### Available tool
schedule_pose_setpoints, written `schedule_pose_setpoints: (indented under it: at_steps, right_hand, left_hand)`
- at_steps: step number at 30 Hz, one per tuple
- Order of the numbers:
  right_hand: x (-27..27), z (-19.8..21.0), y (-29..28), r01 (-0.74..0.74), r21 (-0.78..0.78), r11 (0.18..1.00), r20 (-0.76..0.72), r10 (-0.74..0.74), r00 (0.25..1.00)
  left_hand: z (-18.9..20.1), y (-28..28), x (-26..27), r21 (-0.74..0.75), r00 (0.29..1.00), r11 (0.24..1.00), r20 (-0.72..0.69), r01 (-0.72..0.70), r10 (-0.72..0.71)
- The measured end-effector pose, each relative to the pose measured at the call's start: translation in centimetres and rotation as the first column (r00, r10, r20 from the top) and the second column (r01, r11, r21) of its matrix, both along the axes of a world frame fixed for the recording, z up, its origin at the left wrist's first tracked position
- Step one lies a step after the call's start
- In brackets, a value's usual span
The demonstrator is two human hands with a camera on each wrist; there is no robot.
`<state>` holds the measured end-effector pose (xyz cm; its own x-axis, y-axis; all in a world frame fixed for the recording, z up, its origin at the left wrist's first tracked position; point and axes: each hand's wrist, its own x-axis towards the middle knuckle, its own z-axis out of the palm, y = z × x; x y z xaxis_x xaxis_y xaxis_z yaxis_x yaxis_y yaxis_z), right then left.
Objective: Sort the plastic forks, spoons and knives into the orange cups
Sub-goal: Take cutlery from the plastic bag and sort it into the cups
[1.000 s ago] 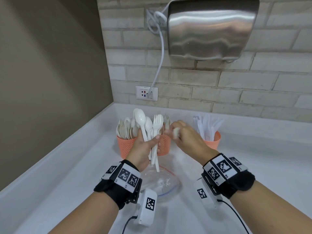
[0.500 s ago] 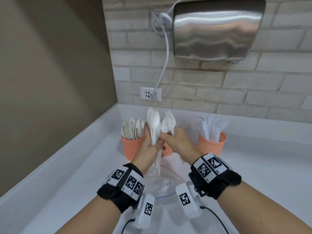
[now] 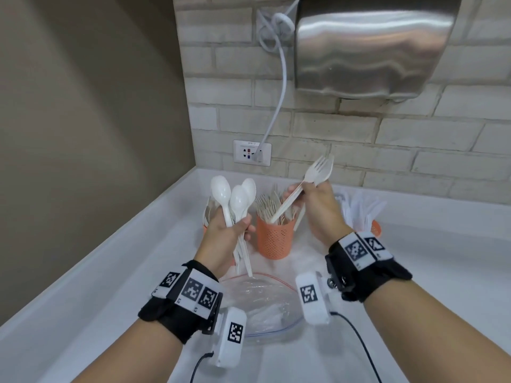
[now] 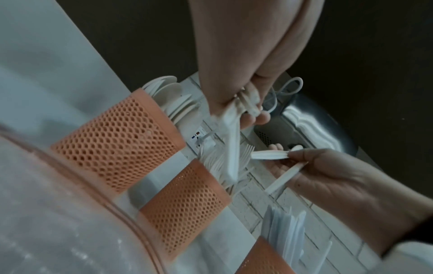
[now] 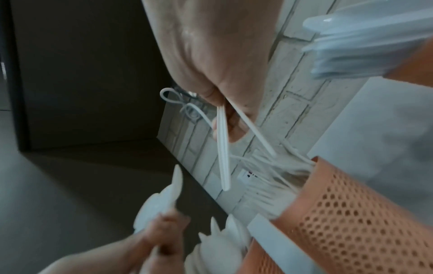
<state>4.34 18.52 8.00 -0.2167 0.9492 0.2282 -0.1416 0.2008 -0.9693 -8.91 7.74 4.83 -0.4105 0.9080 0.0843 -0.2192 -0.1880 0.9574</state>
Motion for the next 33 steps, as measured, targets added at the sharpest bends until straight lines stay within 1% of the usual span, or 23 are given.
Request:
schedule_pose_setpoints:
  at_steps: [1,2,4,6,10,12,15,17,19,20,21,22,23,25,26,27,30,33]
  right_hand:
    - [-0.3,0.0,0.6,0.015,0.028,0.999,-0.029,-0.014,0.999]
    - [-0.6,0.0,1.0,0.022,0.063,0.998,-0.020,-0.021,1.000]
    - [-1.5,0.0,1.5,0.031,0.155,0.987,0.068,-0.042,0.997]
    - [-2.3,-0.1,2.2,0.035,0.216,0.976,0.117,-0.062,0.991]
    - [-3.4,0.0,2.8,-0.006,0.257,0.966,0.133,-0.029,0.991]
    - [-3.9,-0.7,2.9,-0.013,0.260,0.965,0.151,-0.028,0.988]
    - [-4.3,-2.4,2.9,0.085,0.249,0.965,0.268,-0.153,0.951]
    - [-4.1,-3.2,2.8,0.132,0.284,0.950,0.342,-0.229,0.911]
    - [-3.8,-3.5,2.8,0.125,0.384,0.915,0.410,-0.290,0.865]
    - [-3.8,-3.5,2.9,0.102,0.416,0.904,0.432,-0.295,0.853]
    - [-3.7,-3.4,3.0,0.078,0.415,0.906,0.439,-0.274,0.856]
    - [-3.6,-3.2,3.0,0.059,0.386,0.920,0.426,-0.235,0.874]
    - [-3.5,-2.9,3.0,0.053,0.331,0.942,0.377,-0.183,0.908]
    - [-3.2,-2.4,3.0,0.041,0.180,0.983,0.239,-0.084,0.967]
    - [-3.2,-2.1,3.0,0.026,0.132,0.991,0.198,-0.053,0.979]
    - [-3.2,-2.0,3.2,0.020,0.117,0.993,0.173,-0.040,0.984]
    - [-3.1,-2.0,4.0,0.047,0.130,0.990,0.152,-0.067,0.986]
    - [-2.9,-1.6,4.5,0.102,0.247,0.964,0.174,-0.148,0.974]
  left_hand:
    - [0.1,0.1,-0.3,0.011,1.000,1.000,-0.007,0.000,0.000]
    - [0.2,0.1,-0.6,0.024,1.000,1.000,-0.009,0.001,0.000]
    - [0.1,0.3,-1.1,0.048,1.000,0.999,-0.004,-0.002,0.003]
    - [0.1,0.4,-1.4,0.061,1.000,0.998,-0.003,0.000,0.001]
    - [0.1,0.2,-2.0,0.076,1.000,0.997,0.012,0.020,-0.020]
    - [0.0,0.2,-2.2,0.092,0.999,0.995,0.023,0.027,-0.030]
    - [-0.1,0.1,-2.3,0.100,0.999,0.994,0.033,0.035,-0.038]
    - [-0.2,0.1,-2.3,0.097,0.999,0.995,0.028,0.039,-0.042]
    - [-0.3,0.3,-2.4,0.091,0.999,0.995,0.016,0.042,-0.043]
    - [-0.4,0.4,-2.4,0.086,0.999,0.995,0.009,0.041,-0.042]
    - [-0.5,0.4,-2.3,0.079,0.999,0.996,0.002,0.037,-0.037]
    - [-0.5,0.5,-2.3,0.072,1.000,0.997,-0.004,0.031,-0.030]
    - [-0.6,0.6,-2.2,0.066,1.000,0.998,-0.008,0.024,-0.024]
    - [-0.6,0.7,-2.1,0.055,1.000,0.998,-0.013,0.013,-0.012]
    - [-0.6,0.8,-2.0,0.052,1.000,0.999,-0.012,0.008,-0.007]
    - [-0.6,0.8,-2.0,0.050,1.000,0.999,-0.010,0.004,-0.004]
    - [-0.6,0.9,-1.9,0.052,1.000,0.999,-0.012,0.003,-0.003]
    - [-0.5,0.8,-2.0,0.057,1.000,0.998,-0.023,0.007,-0.006]
